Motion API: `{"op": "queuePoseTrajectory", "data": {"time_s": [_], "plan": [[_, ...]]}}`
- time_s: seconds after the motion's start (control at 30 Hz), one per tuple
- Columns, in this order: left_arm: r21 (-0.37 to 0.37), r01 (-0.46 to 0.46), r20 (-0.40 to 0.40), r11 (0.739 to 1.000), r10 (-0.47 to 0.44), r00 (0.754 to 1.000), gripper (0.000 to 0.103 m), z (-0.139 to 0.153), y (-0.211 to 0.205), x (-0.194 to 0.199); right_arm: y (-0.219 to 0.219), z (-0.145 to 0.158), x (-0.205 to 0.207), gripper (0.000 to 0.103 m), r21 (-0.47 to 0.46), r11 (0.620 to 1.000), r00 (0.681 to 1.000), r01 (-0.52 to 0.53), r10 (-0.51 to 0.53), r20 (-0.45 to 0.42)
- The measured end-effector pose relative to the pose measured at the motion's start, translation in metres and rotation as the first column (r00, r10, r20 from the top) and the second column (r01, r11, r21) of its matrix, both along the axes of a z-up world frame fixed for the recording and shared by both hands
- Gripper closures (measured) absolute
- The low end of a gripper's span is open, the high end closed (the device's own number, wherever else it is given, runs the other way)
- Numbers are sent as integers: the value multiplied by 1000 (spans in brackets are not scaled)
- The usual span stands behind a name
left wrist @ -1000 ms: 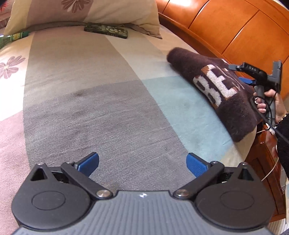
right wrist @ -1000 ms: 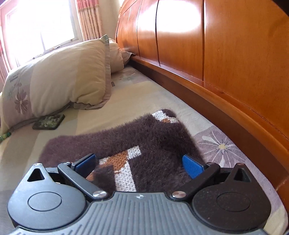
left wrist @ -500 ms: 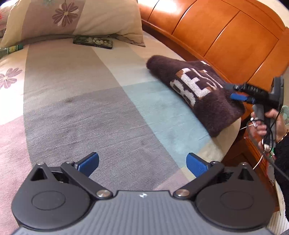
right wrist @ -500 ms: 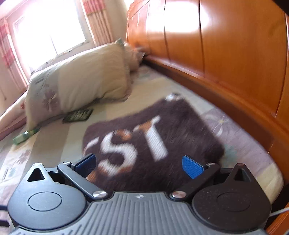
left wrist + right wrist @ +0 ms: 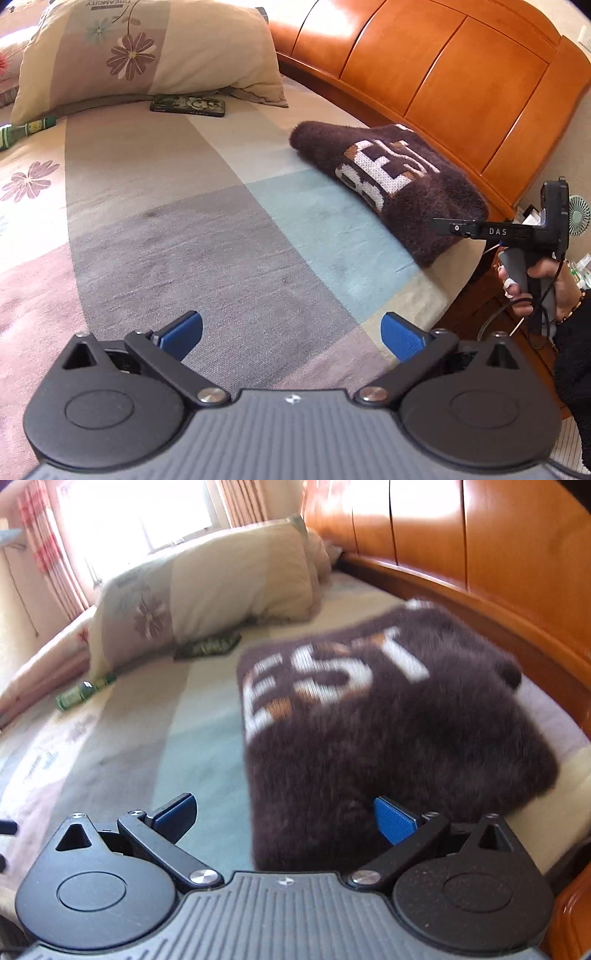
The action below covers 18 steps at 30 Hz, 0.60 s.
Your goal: Fold clothes
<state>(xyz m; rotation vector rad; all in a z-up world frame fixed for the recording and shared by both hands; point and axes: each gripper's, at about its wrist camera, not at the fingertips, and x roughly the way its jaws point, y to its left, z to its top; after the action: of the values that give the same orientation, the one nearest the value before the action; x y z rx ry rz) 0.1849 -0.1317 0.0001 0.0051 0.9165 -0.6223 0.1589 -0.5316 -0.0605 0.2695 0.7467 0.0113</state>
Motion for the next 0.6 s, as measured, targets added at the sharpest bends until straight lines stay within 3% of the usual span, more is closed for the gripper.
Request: {"op": "queuePoseTrajectory", "data": {"time_s": [0.1, 0.3, 0.4, 0.5, 0.6], "plan": [[5, -12, -8, 1000, 12, 1000, 1, -2, 3, 0, -7, 12, -9, 0, 12, 1000, 999, 13, -14, 50], [3, -10, -15, 1000, 10, 1000, 1, -5, -2, 4, -62, 42, 5, 0, 46, 984, 966, 172, -178, 187], [13, -6, -21, 1000, 6, 1000, 1, -8, -5, 7, -90, 31, 25, 0, 76, 974, 959, 212, -222, 174], [17, -14, -32, 1000, 14, 999, 1, -13, -3, 12, -114, 6, 34, 0, 121, 959, 960, 258, -268, 79], [20, -21, -44, 1000, 22, 999, 1, -18, -1, 19, -114, 7, 28, 0, 108, 963, 962, 249, -258, 89]]}}
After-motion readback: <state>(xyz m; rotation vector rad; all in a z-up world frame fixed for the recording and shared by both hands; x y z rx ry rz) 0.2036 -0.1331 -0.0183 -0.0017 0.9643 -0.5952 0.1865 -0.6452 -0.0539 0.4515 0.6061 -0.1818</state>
